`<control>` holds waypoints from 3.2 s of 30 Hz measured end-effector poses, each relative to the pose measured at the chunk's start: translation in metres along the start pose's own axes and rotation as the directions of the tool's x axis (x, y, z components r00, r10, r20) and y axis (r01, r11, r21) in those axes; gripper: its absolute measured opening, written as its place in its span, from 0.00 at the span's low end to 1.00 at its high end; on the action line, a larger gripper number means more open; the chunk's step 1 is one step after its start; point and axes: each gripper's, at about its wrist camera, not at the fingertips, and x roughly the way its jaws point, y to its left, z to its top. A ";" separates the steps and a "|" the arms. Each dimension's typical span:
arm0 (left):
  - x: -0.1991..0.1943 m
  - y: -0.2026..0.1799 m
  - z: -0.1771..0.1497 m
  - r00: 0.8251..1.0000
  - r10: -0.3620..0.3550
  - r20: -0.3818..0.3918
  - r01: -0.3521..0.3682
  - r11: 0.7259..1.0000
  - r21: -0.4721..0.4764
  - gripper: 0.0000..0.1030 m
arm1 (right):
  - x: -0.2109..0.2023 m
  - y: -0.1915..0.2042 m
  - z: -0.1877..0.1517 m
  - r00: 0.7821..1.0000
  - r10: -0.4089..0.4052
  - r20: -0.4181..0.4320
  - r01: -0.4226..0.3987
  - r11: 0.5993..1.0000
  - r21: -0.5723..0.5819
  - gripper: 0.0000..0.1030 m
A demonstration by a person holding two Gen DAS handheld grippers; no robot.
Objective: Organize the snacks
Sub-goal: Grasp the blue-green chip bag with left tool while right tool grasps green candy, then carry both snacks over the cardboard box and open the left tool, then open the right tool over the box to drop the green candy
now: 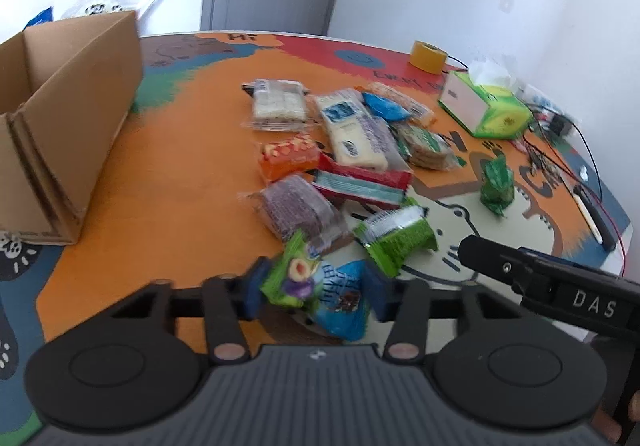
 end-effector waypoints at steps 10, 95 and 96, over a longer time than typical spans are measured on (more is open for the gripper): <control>-0.010 0.025 0.002 1.000 -0.014 0.020 0.015 0.997 -0.073 0.30 | 0.023 0.026 0.005 0.999 0.030 -0.010 -0.031 0.997 -0.066 0.81; -0.091 0.218 0.075 0.937 0.206 0.281 -0.102 0.934 -0.343 0.32 | 0.069 0.260 0.067 0.947 0.317 0.055 -0.295 0.922 -0.250 0.30; -0.092 0.221 0.074 0.935 0.210 0.285 -0.103 0.931 -0.351 0.32 | 0.070 0.262 0.066 0.948 0.315 0.052 -0.293 0.923 -0.251 0.30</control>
